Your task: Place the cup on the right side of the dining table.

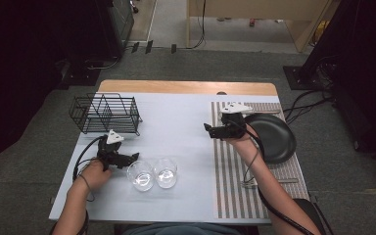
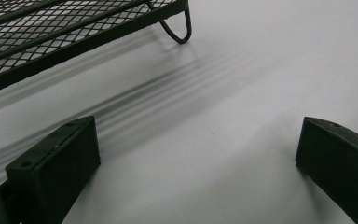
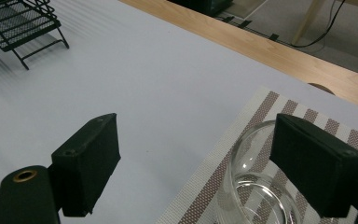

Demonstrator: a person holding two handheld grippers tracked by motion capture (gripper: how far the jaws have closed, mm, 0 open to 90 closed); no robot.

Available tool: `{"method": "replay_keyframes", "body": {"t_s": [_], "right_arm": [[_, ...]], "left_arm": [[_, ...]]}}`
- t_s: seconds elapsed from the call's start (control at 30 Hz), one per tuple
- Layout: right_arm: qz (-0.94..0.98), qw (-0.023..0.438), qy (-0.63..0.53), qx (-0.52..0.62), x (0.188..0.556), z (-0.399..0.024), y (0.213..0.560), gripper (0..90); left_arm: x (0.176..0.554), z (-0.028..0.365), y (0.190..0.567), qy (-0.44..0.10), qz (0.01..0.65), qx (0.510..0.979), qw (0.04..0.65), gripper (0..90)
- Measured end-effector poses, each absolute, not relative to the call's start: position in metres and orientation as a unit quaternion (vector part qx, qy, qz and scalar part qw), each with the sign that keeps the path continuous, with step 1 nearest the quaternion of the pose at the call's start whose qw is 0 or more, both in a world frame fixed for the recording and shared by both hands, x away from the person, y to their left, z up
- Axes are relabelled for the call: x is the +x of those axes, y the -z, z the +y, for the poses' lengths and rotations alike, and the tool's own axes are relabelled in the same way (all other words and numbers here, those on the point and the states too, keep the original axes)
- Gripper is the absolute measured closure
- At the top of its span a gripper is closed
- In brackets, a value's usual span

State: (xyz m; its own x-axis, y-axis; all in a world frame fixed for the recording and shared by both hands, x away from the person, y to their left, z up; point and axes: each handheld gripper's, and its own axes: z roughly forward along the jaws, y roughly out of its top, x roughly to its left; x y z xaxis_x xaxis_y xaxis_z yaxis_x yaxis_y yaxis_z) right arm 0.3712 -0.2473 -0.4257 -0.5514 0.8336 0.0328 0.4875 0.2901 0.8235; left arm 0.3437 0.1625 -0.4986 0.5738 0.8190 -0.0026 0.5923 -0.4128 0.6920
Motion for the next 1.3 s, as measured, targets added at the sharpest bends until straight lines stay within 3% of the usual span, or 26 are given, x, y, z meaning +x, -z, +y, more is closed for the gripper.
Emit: {"method": "replay_keyframes", "body": {"t_s": [1.3], "right_arm": [[0.808, 0.181, -0.432, 0.358, 0.352, -0.206, 0.438, 15.6]], "left_arm": [[0.344, 0.162, 0.499, -0.171, 0.429, 0.823, 0.332, 0.0]]}}
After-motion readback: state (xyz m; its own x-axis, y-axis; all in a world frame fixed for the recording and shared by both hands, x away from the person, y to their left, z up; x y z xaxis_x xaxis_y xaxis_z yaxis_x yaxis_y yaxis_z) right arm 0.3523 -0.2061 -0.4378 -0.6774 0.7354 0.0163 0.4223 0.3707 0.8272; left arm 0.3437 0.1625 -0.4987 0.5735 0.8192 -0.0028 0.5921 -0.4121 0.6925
